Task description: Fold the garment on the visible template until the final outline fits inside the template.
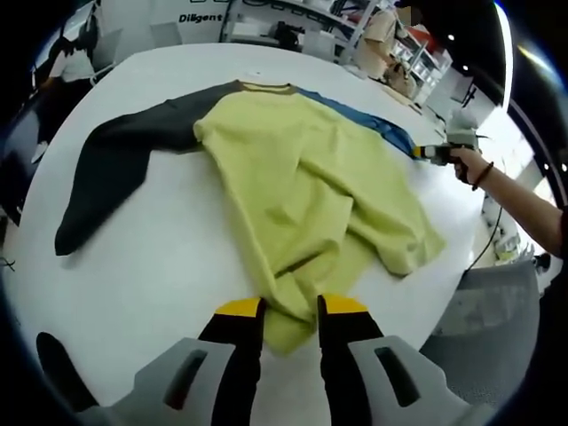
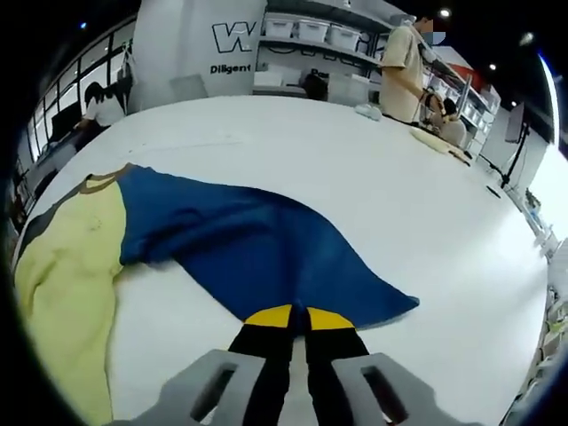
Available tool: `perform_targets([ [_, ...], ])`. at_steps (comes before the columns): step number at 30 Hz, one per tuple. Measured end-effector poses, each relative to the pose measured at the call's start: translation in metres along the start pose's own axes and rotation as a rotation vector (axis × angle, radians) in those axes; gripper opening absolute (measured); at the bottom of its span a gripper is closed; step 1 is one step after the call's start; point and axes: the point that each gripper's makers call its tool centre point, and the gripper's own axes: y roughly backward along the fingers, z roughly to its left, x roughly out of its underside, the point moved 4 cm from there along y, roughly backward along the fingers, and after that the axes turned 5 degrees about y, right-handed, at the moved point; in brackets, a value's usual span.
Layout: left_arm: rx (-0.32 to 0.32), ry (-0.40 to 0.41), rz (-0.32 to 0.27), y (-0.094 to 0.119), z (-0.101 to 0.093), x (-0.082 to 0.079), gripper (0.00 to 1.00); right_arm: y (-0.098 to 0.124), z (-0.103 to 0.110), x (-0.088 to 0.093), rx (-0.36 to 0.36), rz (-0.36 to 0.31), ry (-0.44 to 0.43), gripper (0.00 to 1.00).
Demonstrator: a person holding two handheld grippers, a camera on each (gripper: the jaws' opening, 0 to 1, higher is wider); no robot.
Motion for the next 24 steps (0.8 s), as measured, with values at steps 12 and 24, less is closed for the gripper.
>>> perform_targets([
  [12,0.003,-0.002,0.003,0.000,0.000,0.000,0.23,-0.004,-0.026,-0.001,0.034,0.007,0.047,0.00],
  [24,0.011,0.004,0.004,0.000,0.000,0.001,0.23,-0.007,-0.039,-0.003,0.032,0.006,0.125,0.00],
])
